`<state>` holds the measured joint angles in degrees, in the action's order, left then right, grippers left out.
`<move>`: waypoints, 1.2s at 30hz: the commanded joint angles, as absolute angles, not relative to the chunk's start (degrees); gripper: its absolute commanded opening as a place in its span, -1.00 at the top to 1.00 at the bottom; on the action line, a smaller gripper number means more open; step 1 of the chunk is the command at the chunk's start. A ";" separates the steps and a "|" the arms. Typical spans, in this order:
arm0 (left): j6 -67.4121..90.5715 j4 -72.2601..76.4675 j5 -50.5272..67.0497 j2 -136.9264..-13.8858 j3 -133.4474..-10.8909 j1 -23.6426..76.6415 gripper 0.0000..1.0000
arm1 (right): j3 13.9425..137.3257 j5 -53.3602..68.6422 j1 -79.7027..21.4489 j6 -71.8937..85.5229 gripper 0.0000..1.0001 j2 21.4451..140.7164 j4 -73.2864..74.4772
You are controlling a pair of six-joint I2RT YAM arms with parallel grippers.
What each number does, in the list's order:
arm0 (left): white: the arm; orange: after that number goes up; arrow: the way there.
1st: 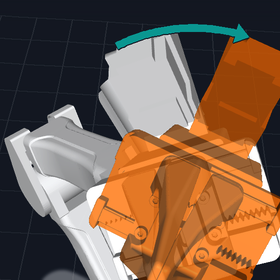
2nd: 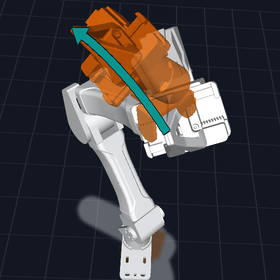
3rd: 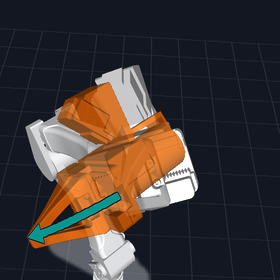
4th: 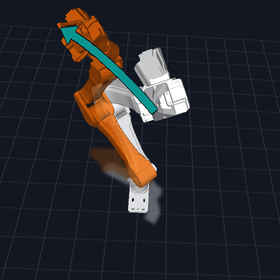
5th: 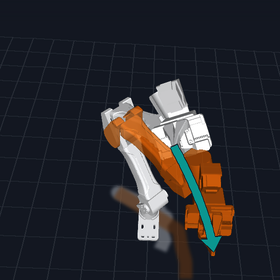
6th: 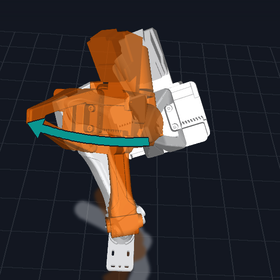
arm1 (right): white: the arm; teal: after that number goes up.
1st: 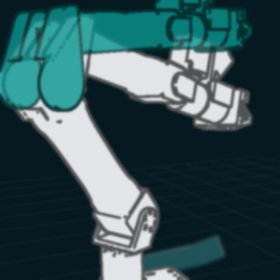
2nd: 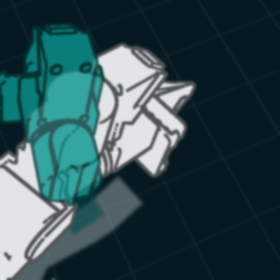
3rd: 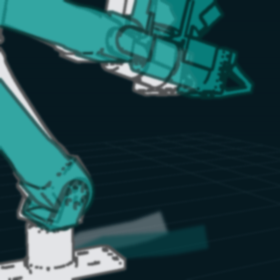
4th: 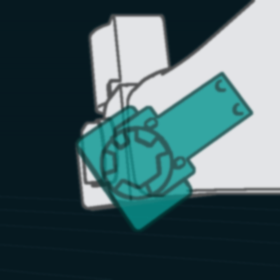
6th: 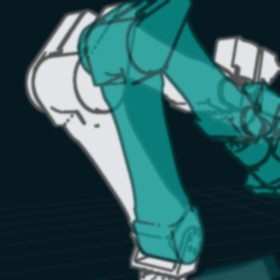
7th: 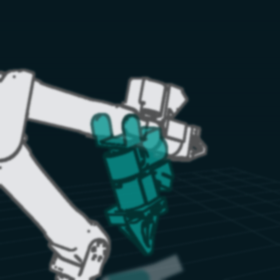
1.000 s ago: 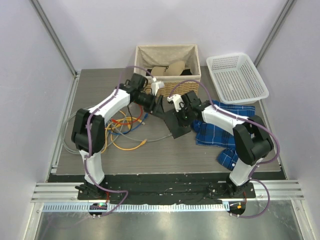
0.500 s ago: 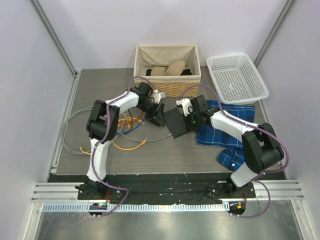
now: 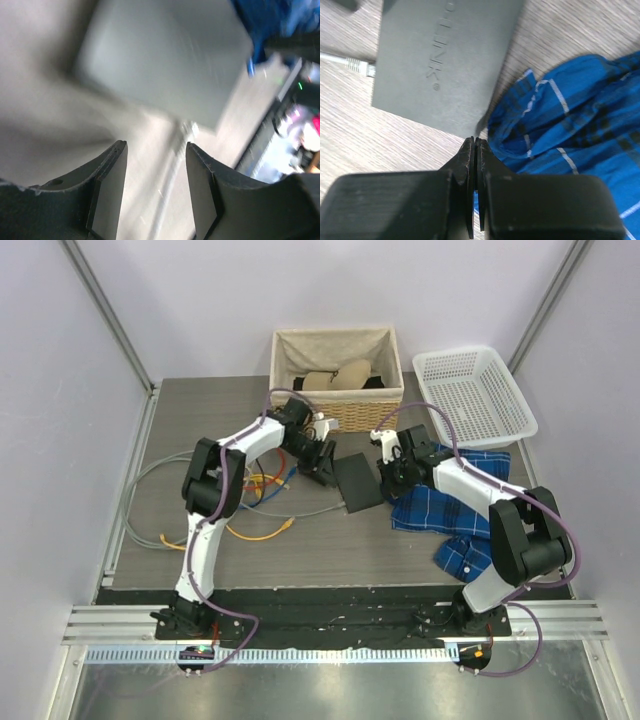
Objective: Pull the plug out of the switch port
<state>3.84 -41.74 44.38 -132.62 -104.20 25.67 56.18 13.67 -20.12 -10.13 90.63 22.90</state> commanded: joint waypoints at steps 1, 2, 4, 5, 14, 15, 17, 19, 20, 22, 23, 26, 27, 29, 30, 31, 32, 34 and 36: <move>0.18 -41.40 49.82 -122.45 -94.85 25.14 -0.08 | 57.83 16.69 -20.30 -8.00 0.98 91.05 21.45; 0.18 -41.14 50.09 -122.00 -91.79 25.14 -0.09 | 58.27 17.13 -20.30 -7.48 0.98 91.49 21.45; 0.44 -39.39 50.19 -121.03 -89.31 25.14 -0.09 | 59.67 18.62 -20.21 -6.95 0.98 92.02 21.44; 0.79 -38.77 50.53 -121.03 -87.73 25.14 -0.09 | 60.03 18.98 -20.39 -6.51 0.98 92.98 21.45; 4.04 -37.79 52.21 -127.69 -92.88 26.63 -0.10 | 58.71 16.44 -21.27 -7.91 0.98 97.21 21.36; 4.13 -38.58 52.47 -128.40 -93.42 26.80 -0.10 | 58.19 16.26 -21.27 -8.17 0.98 97.47 21.27; 4.04 -38.76 53.00 -129.28 -94.39 27.42 -0.09 | 57.75 16.08 -21.27 -8.53 0.98 97.47 21.36; 3.78 -39.28 53.87 -130.25 -94.75 27.86 -0.07 | 57.39 16.17 -21.36 -8.44 0.98 97.12 21.18; 3.52 -39.46 54.31 -130.51 -94.92 28.38 -0.04 | 57.31 16.17 -21.36 -8.44 0.98 97.03 21.01; 2.99 -39.99 55.36 -131.13 -95.01 28.65 -0.02 | 57.04 16.08 -21.36 -8.44 0.98 96.86 21.01; 2.64 -40.25 55.63 -131.39 -94.92 29.00 0.00 | 56.95 16.08 -21.36 -8.44 0.98 96.77 21.01; 1.58 -41.48 55.72 -132.27 -95.01 29.70 0.03 | 56.78 16.08 -21.44 -8.26 0.98 97.03 20.83; 1.58 -41.57 55.55 -132.36 -94.92 29.97 0.03 | 56.86 16.08 -21.45 -8.35 0.98 97.12 20.83; 1.49 -41.57 55.02 -132.54 -95.01 30.41 0.05 | 56.95 16.08 -21.62 -8.26 0.98 97.29 20.83; 1.49 -41.57 54.93 -132.71 -95.01 30.50 0.06 | 57.13 16.17 -21.53 -8.17 0.98 97.38 20.74; 1.49 -41.57 54.67 -133.15 -95.36 30.59 0.06 | 57.13 16.17 -21.53 -8.17 0.98 97.56 20.74; 1.67 -41.49 54.58 -133.42 -95.62 30.59 0.07 | 57.22 16.17 -21.62 -8.17 0.98 97.56 20.66; 2.11 -41.92 54.23 -134.29 -96.58 30.59 0.08 | 57.13 16.26 -21.71 -8.09 0.98 97.56 20.57; 2.98 -42.45 53.01 -136.05 -97.55 30.67 0.10 | 57.22 16.26 -21.71 -8.00 0.98 97.73 20.65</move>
